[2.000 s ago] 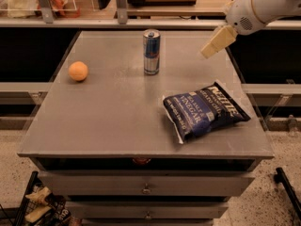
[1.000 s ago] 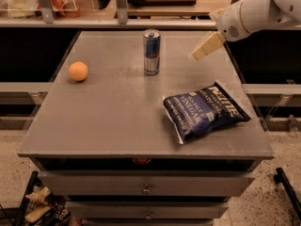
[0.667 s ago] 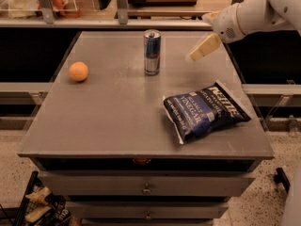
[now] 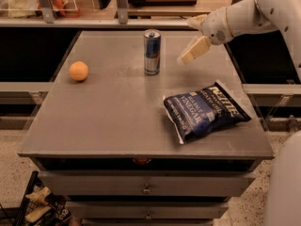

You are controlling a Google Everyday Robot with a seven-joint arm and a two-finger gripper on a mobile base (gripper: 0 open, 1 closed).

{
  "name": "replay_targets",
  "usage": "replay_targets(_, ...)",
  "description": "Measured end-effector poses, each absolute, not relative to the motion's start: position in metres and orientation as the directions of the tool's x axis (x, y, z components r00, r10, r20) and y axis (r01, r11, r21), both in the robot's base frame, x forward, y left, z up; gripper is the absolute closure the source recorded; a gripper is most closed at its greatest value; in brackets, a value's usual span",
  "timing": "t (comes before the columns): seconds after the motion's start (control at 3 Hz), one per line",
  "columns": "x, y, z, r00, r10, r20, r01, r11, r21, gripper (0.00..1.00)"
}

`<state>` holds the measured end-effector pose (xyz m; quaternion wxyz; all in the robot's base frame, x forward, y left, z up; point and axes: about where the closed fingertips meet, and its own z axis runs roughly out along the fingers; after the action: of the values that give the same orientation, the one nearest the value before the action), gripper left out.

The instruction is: Knock redbull can over

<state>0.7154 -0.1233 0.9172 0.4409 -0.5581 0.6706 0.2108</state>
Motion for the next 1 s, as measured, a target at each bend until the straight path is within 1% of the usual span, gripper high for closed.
replay_targets(1.0, 0.713, -0.056, 0.900, 0.014, -0.513, -0.858, -0.958, 0.239, -0.159, 0.00)
